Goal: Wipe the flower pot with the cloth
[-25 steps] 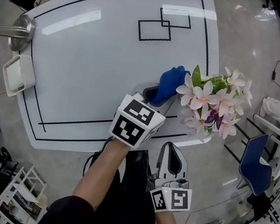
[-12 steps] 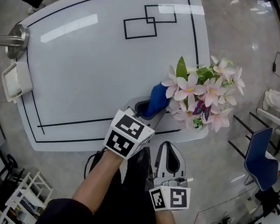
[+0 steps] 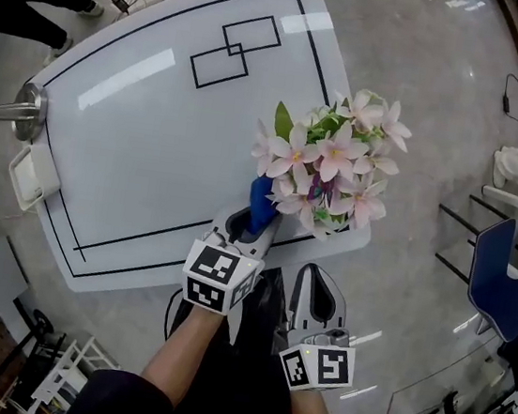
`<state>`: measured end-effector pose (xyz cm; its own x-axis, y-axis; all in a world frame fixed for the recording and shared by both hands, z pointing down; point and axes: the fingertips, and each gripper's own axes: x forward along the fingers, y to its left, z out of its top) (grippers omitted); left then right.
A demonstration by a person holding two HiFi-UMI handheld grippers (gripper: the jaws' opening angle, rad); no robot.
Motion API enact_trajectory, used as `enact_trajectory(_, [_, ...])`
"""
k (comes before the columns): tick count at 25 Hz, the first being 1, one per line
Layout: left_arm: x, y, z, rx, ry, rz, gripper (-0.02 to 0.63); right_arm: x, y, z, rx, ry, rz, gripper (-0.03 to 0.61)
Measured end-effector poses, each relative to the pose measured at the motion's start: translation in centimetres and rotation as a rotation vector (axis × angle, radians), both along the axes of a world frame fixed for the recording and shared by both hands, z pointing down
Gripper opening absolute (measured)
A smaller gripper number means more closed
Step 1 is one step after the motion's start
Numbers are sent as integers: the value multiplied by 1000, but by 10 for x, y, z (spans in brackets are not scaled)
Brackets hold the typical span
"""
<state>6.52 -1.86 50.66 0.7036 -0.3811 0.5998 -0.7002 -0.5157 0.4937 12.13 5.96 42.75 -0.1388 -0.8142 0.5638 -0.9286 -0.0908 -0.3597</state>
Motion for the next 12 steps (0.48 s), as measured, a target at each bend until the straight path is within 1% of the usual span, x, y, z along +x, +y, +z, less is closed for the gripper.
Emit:
enact_trajectory(3, [13, 6, -2, -1, 3, -16, 137, 13, 3, -2, 9, 2, 15, 8])
enact_trajectory(7, [37, 14, -3, -29, 33, -18, 137, 29, 2, -6, 27, 2, 30, 8])
enact_trajectory(12, [71, 34, 0, -58, 48, 44, 137, 46, 2, -9, 47, 1, 62, 8])
